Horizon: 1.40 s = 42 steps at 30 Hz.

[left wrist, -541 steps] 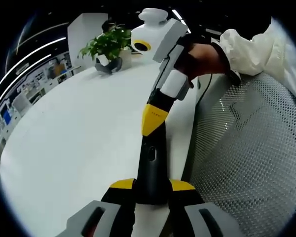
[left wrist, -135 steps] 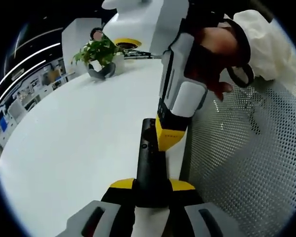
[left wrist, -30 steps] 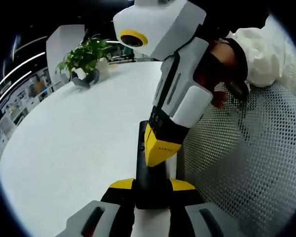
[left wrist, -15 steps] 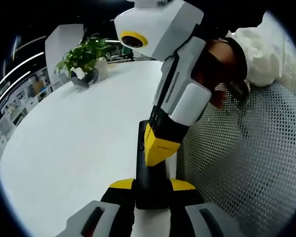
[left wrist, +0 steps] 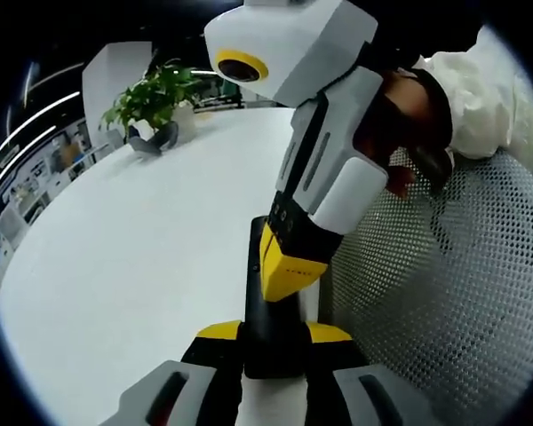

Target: Press the specified remote control buttons in sequence, fully releasing each button before pressing the next.

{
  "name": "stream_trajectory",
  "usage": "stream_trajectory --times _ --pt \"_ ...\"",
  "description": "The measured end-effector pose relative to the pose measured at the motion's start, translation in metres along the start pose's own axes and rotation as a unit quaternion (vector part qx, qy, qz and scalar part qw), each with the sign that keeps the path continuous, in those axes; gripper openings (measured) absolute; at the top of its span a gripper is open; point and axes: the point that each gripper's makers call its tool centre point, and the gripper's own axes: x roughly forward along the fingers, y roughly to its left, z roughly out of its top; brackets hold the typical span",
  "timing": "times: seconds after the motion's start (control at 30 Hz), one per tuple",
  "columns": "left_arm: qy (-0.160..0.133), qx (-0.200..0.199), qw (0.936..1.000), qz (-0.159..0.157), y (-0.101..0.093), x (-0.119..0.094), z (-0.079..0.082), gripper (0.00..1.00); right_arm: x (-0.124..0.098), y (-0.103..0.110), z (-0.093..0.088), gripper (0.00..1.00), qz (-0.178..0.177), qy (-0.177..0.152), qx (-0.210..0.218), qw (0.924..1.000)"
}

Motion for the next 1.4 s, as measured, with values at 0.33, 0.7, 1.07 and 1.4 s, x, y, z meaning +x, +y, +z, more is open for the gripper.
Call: stream_trajectory --times 0.33,0.7,1.07,1.4 --pt "0.011 -0.004 0.9999 0.002 0.001 0.001 0.000 0.25 -0.049 -0.022 0.041 0.00 -0.076 -0.122 -0.017 0.9895" --pt "0.016 -0.003 0.9999 0.002 0.001 0.002 0.001 0.25 -0.149 -0.062 0.059 0.14 -0.176 -0.283 -0.024 0.9425" --pt "0.019 -0.002 0.9998 0.003 0.001 0.001 0.000 0.25 -0.177 -0.085 0.064 0.67 -0.278 -0.328 -0.080 0.8991" --pt "0.027 0.016 0.9995 0.009 0.008 -0.002 -0.002 0.24 -0.169 -0.116 0.059 0.69 -0.312 -0.308 -0.100 0.8930"
